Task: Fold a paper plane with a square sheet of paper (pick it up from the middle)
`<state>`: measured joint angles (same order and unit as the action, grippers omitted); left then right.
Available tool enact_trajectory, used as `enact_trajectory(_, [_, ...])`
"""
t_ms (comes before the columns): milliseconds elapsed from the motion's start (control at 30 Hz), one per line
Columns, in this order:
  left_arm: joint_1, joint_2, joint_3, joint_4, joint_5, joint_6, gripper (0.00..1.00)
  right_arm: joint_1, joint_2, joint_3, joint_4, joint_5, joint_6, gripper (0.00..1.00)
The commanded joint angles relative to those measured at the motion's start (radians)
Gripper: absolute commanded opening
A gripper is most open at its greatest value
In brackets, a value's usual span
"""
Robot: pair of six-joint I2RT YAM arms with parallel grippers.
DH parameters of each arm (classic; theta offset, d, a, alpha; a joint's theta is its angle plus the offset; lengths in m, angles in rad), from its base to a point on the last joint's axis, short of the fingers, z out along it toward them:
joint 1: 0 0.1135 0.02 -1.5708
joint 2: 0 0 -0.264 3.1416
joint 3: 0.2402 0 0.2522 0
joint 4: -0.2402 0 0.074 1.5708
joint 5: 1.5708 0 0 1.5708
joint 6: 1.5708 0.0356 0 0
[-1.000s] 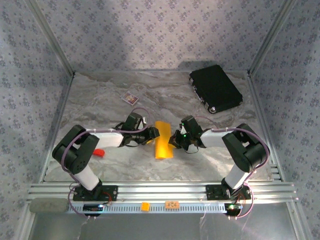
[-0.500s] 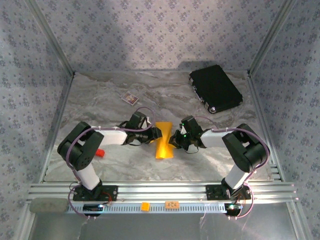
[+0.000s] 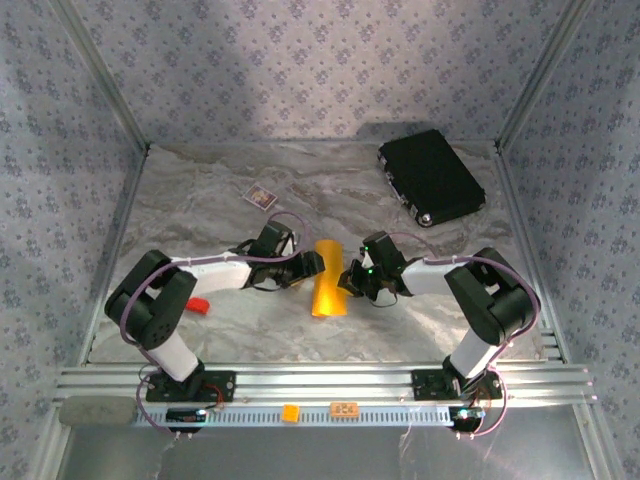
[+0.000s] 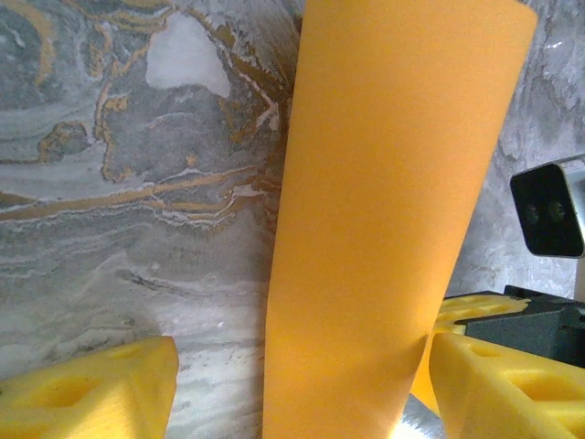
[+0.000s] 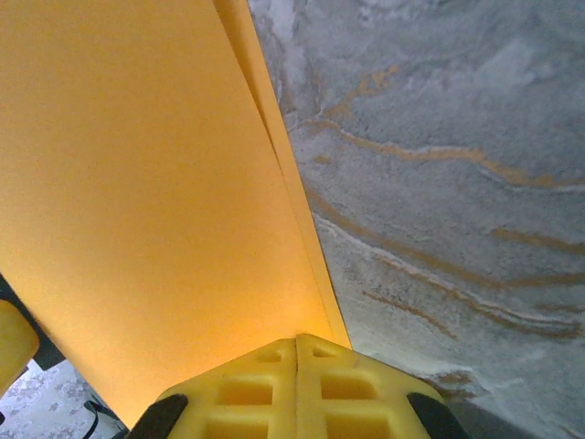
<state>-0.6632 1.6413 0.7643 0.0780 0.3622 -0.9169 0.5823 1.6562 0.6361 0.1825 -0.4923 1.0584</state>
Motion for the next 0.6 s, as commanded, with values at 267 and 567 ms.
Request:
enact_trajectory(267, [-0.038, 0.049, 0.079, -0.092, 0.017, 0.056, 0.7, -0.007, -0.009, -0.027, -0.075, 0.052, 0.002, 0.06])
enact_trajectory(567, [-0.039, 0.083, 0.111, -0.214, -0.064, 0.054, 0.62, -0.007, -0.011, -0.028, -0.074, 0.05, -0.003, 0.06])
